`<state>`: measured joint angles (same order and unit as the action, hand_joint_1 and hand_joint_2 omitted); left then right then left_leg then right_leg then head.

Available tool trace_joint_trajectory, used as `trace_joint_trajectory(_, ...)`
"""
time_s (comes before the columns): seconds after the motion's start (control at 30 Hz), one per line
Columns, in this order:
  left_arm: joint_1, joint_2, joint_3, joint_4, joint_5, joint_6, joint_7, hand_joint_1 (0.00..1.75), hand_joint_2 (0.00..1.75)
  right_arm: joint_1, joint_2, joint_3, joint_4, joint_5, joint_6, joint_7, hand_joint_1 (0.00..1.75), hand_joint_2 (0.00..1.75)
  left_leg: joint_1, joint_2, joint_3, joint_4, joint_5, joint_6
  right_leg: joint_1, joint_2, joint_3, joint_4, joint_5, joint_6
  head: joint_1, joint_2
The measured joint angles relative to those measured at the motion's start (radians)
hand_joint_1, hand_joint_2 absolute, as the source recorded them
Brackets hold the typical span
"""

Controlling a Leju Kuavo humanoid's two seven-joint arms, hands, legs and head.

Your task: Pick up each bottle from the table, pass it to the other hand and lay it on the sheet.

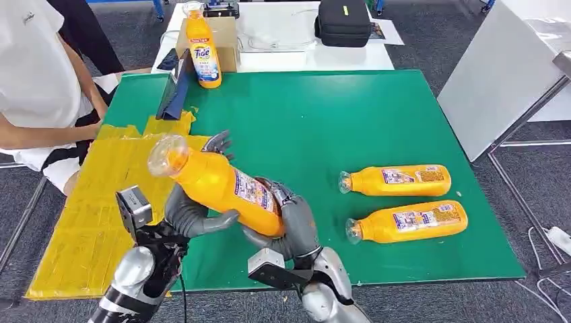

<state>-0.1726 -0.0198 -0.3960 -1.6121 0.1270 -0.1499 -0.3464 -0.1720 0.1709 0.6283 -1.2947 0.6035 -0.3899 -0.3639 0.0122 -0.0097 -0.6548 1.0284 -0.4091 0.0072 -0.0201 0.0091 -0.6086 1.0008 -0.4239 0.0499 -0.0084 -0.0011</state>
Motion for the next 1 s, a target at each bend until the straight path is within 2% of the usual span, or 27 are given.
trace_joint_trajectory(0.3, 0.0, 0.002, -0.002, 0.0, 0.013, -0.011, -0.005, 0.0, 1.75, -0.017, 0.012, 0.018, 0.034, -0.01, 0.0, 0.0, 1.75, 1.75, 0.0, 0.0, 0.0, 0.0, 0.0, 0.0, 0.0, 0.0, 0.0, 0.0, 0.0, 0.0, 0.0, 0.0)
trace_joint_trajectory(0.33, 0.0, 0.002, -0.004, 0.0, 0.019, -0.013, -0.008, 0.44, 1.75, -0.02, 0.013, 0.022, 0.038, -0.011, 0.0, 0.0, 1.75, 1.75, 0.0, 0.0, 0.0, 0.0, 0.0, 0.0, 0.0, 0.0, 0.0, 0.0, 0.0, 0.0, 0.0, 0.0)
trace_joint_trajectory(0.37, 0.0, 0.002, -0.006, 0.0, 0.026, -0.016, -0.011, 1.66, 1.75, -0.022, 0.013, 0.026, 0.042, -0.011, 0.0, 0.0, 1.75, 1.75, 0.0, 0.0, 0.0, 0.0, 0.0, 0.0, 0.0, 0.0, 0.0, 0.0, 0.0, 0.0, 0.0, 0.0)
trace_joint_trajectory(0.4, 0.0, 0.002, -0.006, 0.0, 0.036, -0.019, -0.013, 1.75, 1.75, -0.025, 0.013, 0.03, 0.045, -0.008, -0.002, 0.0, 1.75, 1.75, 0.0, 0.0, 0.0, 0.0, 0.0, 0.0, 0.0, 0.0, 0.0, 0.0, 0.0, 0.0, 0.0, 0.0)
trace_joint_trajectory(0.97, 0.01, 0.002, -0.006, 0.0, 0.109, -0.015, -0.025, 1.75, 1.75, -0.045, 0.014, 0.075, 0.076, -0.005, -0.04, 0.003, 1.75, 1.75, 0.0, 0.0, 0.0, 0.0, 0.0, 0.0, 0.0, 0.0, 0.0, 0.0, 0.0, 0.0, 0.0, 0.0)
trace_joint_trajectory(1.0, 0.01, 0.002, -0.006, 0.0, 0.108, -0.008, -0.029, 1.75, 1.75, -0.045, 0.014, 0.076, 0.076, -0.008, -0.041, 0.003, 0.0, 1.75, 0.0, 0.0, 0.0, 0.0, 0.0, 0.0, 0.0, 0.0, 0.0, 0.0, 0.0, 0.0, 0.0, 0.0)
